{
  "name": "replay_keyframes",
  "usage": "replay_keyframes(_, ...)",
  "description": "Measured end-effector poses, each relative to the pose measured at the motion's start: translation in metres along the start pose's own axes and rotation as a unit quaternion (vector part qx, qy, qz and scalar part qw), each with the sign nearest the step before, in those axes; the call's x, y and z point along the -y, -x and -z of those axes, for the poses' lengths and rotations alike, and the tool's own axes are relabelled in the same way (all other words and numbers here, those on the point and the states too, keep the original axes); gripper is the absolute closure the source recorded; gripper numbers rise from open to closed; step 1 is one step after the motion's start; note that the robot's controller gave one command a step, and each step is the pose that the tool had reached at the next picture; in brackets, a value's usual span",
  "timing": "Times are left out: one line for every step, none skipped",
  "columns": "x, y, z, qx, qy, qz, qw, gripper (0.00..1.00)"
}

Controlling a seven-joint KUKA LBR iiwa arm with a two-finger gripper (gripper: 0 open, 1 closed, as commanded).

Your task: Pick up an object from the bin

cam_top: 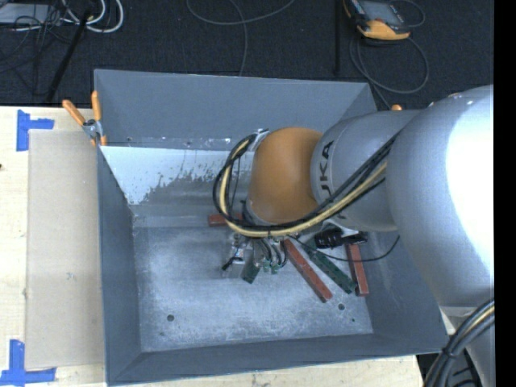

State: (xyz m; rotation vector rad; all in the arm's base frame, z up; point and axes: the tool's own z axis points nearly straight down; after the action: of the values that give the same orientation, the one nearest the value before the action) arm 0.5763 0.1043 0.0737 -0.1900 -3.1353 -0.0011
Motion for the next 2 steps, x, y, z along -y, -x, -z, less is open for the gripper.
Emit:
replay_keyframes(0.046,0.002,0.128,0.0042,0.000,0.109,0.9940,1.00)
replay_keyframes(0.103,-0.075,0.067,-0.0036,0.000,0.318,0.9482,1.00)
